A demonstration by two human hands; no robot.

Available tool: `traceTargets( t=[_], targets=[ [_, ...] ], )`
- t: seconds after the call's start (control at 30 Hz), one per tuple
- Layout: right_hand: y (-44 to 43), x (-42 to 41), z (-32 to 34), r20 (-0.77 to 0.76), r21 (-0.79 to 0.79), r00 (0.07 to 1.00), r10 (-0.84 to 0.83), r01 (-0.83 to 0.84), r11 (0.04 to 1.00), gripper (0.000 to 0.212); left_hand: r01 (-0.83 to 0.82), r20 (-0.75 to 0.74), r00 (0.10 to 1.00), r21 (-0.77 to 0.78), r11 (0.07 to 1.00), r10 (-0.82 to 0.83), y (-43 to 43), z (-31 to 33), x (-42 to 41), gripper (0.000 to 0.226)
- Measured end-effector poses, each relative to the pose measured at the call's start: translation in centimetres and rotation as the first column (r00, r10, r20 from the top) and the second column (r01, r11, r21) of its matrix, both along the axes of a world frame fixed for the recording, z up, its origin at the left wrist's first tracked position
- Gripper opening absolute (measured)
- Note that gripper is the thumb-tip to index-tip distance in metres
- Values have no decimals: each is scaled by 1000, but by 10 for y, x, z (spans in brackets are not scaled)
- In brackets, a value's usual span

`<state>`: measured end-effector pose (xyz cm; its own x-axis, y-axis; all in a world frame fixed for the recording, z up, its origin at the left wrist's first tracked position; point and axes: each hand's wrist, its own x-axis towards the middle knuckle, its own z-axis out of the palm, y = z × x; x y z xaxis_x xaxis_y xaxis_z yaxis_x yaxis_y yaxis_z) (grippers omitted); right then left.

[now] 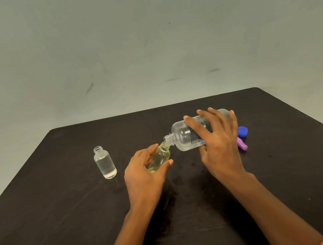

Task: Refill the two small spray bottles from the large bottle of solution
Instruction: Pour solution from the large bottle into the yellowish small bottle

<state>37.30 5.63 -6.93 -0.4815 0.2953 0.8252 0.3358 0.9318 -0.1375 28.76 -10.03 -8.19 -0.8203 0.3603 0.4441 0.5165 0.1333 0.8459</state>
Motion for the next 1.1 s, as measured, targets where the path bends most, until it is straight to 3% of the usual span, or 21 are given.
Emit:
traceTargets(
  t=[1.1],
  targets=[
    [0, 0, 1, -1, 8, 1000, 1, -1, 1000, 85, -53, -24, 998, -29, 998, 52, 0, 1, -1, 51]
  ],
)
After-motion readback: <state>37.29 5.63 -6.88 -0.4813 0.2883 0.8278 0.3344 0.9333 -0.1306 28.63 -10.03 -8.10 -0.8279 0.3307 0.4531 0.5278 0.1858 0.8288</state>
